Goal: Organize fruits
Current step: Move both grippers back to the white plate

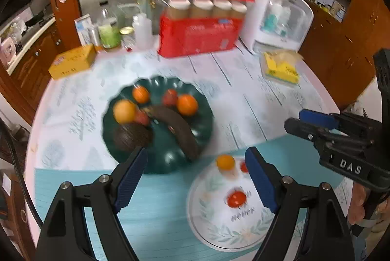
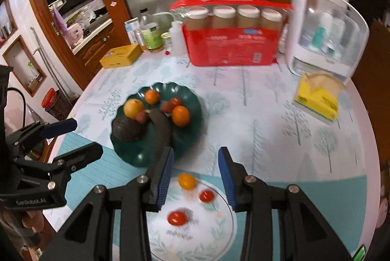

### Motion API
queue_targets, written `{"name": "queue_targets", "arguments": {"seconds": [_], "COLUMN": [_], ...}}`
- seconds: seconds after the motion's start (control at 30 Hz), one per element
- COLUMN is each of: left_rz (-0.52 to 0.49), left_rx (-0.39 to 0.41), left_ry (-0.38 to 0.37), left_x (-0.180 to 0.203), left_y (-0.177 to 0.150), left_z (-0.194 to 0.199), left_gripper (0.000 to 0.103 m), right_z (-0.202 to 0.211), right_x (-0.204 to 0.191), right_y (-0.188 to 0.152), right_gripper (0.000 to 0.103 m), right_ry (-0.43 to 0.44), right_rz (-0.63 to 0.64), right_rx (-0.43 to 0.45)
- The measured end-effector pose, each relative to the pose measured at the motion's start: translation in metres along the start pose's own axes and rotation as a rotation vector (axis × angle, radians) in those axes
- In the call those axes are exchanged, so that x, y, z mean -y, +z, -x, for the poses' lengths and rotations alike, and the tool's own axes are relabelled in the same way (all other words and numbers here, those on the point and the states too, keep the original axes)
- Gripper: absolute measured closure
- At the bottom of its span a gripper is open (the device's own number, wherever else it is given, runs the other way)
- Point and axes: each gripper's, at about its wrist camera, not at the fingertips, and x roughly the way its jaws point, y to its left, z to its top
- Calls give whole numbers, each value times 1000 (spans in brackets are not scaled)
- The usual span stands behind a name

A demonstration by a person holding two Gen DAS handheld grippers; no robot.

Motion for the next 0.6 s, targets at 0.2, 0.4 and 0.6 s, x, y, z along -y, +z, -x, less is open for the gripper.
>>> {"name": "queue_targets", "arguments": {"seconds": [0.2, 0.4, 0.6], "left_rz": [-42, -78, -58], "left_rx": [-102, -187, -231], "left_ry": [9, 25, 1], "left_x": [28, 42, 46], "left_y": [-54, -90, -98], "left_z": [-53, -94, -119], "left_gripper": [22, 22, 22], "right_z": [-26, -58, -83], "right_x": [24, 39, 43], "right_y": [-43, -76, -91], "right_gripper": [65, 65, 65], "right_ry": [-6, 27, 72], "right_rz": [-40, -67, -65], "right_rx": [-45, -111, -170]}}
